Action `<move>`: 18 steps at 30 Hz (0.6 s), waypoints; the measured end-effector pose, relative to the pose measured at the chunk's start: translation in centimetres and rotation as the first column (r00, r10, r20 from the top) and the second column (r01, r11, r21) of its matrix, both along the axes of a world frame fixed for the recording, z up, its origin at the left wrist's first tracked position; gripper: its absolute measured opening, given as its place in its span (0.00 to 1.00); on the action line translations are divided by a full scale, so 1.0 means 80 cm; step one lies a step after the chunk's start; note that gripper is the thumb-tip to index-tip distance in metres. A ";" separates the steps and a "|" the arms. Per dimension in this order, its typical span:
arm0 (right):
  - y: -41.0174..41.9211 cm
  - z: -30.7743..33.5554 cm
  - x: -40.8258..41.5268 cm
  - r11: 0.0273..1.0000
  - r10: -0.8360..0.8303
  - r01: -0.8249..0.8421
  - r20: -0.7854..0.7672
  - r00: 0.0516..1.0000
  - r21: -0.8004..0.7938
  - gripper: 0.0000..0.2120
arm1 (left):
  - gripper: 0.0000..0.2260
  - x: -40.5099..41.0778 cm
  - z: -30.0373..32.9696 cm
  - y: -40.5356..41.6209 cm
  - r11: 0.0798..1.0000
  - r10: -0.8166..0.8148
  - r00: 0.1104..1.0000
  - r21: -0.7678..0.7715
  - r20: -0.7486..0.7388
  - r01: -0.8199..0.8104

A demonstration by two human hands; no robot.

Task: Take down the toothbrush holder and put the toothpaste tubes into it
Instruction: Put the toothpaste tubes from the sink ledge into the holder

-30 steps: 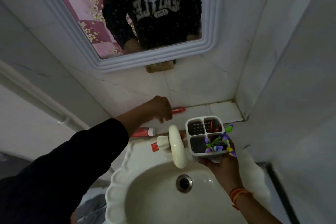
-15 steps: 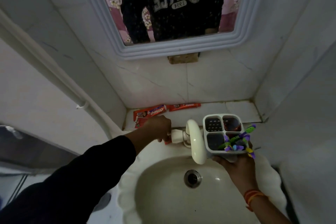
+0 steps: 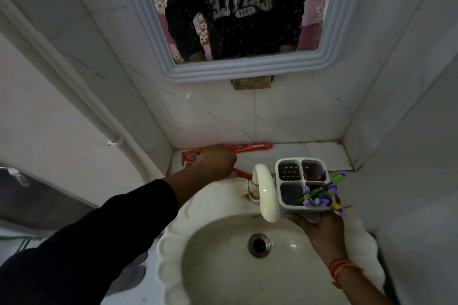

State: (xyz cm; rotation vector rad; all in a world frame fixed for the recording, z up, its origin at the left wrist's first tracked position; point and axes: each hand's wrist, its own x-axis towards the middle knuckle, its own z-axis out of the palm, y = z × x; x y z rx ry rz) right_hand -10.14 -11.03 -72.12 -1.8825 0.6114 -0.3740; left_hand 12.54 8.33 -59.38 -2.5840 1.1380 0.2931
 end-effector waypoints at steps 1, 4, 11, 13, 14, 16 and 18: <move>0.000 0.000 0.000 1.000 -0.001 0.002 0.008 1.000 -0.011 0.46 | 0.11 0.004 0.007 -0.001 0.999 0.005 1.000 -0.046 0.005 -0.005; 0.002 0.001 0.001 0.999 -0.004 0.005 0.026 1.000 -0.032 0.45 | 0.13 0.013 0.027 -0.010 0.977 -0.008 0.999 -0.214 -0.041 -0.001; 0.006 0.014 -0.001 1.000 -0.001 0.003 0.102 0.995 -0.021 0.44 | 0.09 -0.026 0.097 -0.055 0.765 -0.064 0.986 -0.642 -0.156 -0.052; 0.007 0.019 -0.002 1.000 -0.005 0.006 0.135 0.991 -0.001 0.45 | 0.09 -0.048 0.124 -0.067 0.704 -0.121 0.986 -0.710 -0.114 0.004; 0.008 0.022 -0.003 1.000 -0.007 0.006 0.150 0.989 0.008 0.46 | 0.09 -0.059 0.136 -0.073 0.689 -0.149 0.984 -0.724 -0.097 0.033; 0.010 0.029 -0.003 1.000 -0.017 0.012 0.171 0.985 0.028 0.46 | 0.07 -0.078 0.154 -0.084 0.686 -0.210 0.975 -0.722 -0.075 0.092; 0.010 0.033 -0.004 0.999 -0.026 0.018 0.185 0.982 0.041 0.47 | 0.06 -0.092 0.162 -0.092 0.710 -0.259 0.962 -0.693 -0.088 0.127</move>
